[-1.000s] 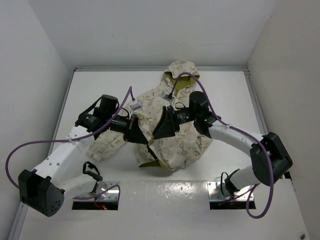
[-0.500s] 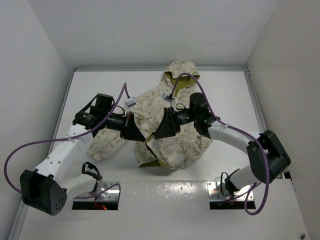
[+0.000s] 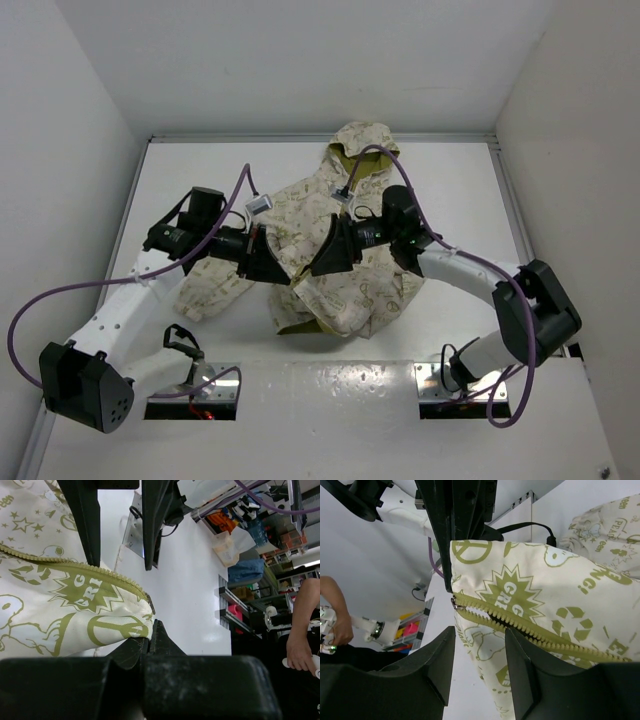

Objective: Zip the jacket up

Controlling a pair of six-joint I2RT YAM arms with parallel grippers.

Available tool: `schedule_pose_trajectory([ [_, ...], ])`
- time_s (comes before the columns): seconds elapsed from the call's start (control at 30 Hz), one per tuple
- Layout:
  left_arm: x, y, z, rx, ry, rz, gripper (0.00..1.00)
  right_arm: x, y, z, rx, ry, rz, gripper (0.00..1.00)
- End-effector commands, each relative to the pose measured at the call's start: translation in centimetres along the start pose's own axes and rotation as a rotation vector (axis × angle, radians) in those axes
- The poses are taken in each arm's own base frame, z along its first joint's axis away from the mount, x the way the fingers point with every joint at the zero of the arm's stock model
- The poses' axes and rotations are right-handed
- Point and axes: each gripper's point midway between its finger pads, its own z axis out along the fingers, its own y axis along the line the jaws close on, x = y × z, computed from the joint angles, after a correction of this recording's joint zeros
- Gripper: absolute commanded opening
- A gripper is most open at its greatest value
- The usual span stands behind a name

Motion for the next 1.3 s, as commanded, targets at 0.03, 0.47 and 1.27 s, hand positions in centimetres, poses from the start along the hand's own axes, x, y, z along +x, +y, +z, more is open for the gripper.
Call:
schedule_pose_trajectory([
  [0.03,-0.5,-2.0,-0.2,0.063,-0.008,0.076,0.0,-1.8,1.6,1.2,-0.061,-0.007,-0.115,0.45],
  [0.47,-0.2,-2.4,-0.2,0.101,-0.004,0.066,0.0,-2.3,1.5,2.4,-0.078,-0.008,-0.145,0.47],
  [1.27,-1.2,-1.1,-0.7,0.037,-0.033,0.096,0.0,0.0,3.4,3.0,-0.144,0.026,-0.072,0.43],
])
